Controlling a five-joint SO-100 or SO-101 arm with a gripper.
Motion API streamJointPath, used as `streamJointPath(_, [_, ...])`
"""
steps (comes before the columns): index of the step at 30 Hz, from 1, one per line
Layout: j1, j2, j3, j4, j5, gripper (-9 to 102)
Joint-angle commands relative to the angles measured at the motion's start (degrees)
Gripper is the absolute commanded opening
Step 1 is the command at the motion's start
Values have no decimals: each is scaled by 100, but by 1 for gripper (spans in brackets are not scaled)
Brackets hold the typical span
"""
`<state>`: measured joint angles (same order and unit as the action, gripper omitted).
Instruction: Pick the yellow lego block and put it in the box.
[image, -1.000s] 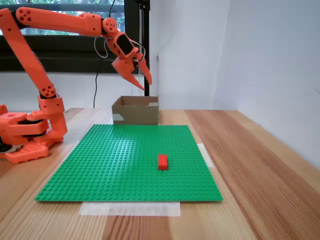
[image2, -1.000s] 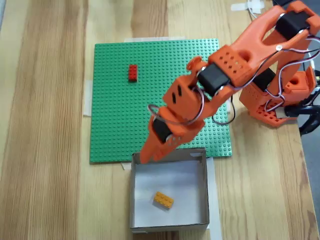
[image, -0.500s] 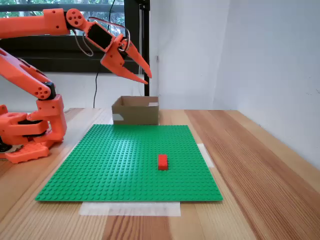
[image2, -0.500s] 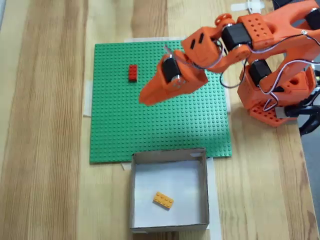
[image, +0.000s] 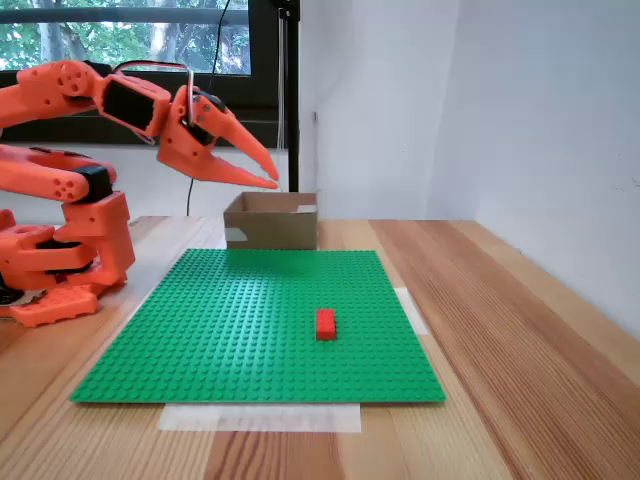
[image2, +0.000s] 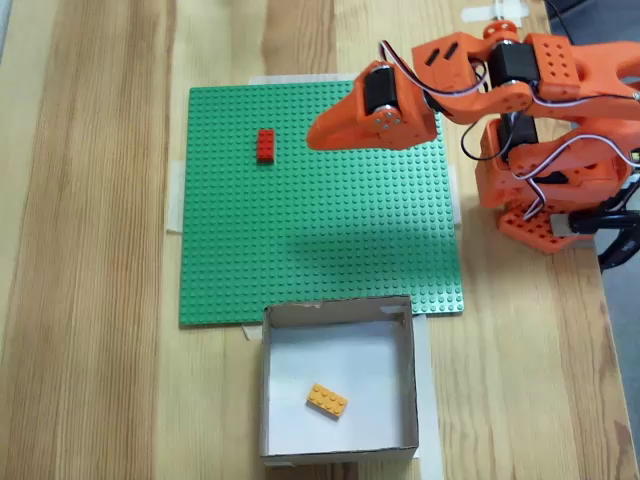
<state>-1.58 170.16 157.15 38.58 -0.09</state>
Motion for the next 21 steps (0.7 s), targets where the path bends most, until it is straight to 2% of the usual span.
streamJointPath(1, [158,519,264,70,18,0])
streamJointPath(7, [193,1046,589,712,158,-1])
streamJointPath(13, [202,1679,1274,861,193,-1])
streamJointPath(21, [229,1679,1468,1063,167,-1])
